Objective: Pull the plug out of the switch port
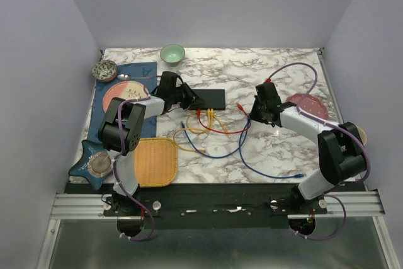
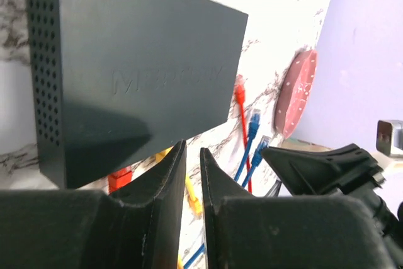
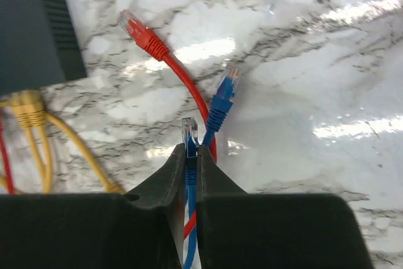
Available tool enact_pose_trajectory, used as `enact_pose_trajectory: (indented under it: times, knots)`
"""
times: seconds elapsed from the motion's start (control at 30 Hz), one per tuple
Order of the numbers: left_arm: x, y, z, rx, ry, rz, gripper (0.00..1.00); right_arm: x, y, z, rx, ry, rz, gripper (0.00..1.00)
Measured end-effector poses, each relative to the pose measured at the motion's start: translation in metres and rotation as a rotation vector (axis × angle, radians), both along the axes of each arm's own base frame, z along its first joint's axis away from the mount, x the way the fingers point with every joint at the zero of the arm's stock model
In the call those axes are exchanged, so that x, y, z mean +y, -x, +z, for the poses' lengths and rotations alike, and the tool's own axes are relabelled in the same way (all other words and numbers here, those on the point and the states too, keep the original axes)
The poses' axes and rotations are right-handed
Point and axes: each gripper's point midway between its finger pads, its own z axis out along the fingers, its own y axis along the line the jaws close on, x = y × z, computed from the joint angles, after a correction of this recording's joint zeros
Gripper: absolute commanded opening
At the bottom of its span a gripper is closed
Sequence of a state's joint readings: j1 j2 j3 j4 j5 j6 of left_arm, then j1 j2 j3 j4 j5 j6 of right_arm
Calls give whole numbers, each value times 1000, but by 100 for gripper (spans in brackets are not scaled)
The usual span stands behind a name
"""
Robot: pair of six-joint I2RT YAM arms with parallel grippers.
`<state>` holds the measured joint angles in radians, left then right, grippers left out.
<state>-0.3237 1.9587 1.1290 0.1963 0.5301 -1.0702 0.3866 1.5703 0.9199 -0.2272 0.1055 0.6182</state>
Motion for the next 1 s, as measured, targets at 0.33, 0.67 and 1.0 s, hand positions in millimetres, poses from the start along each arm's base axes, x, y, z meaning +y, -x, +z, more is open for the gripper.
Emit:
enact_pose_trajectory:
  times: [0.33,0.67,1.0]
  knots:
    - [11,7,-6,20,-25,32,30,-27,26,-19,65,95,-63,69]
    - [25,-5,7,-15,-32,81,31,42,-14,46,-121,-180,105,43]
    - [24,-20,12,-35,-66,77,30,128,-10,0,46,-493,310,53]
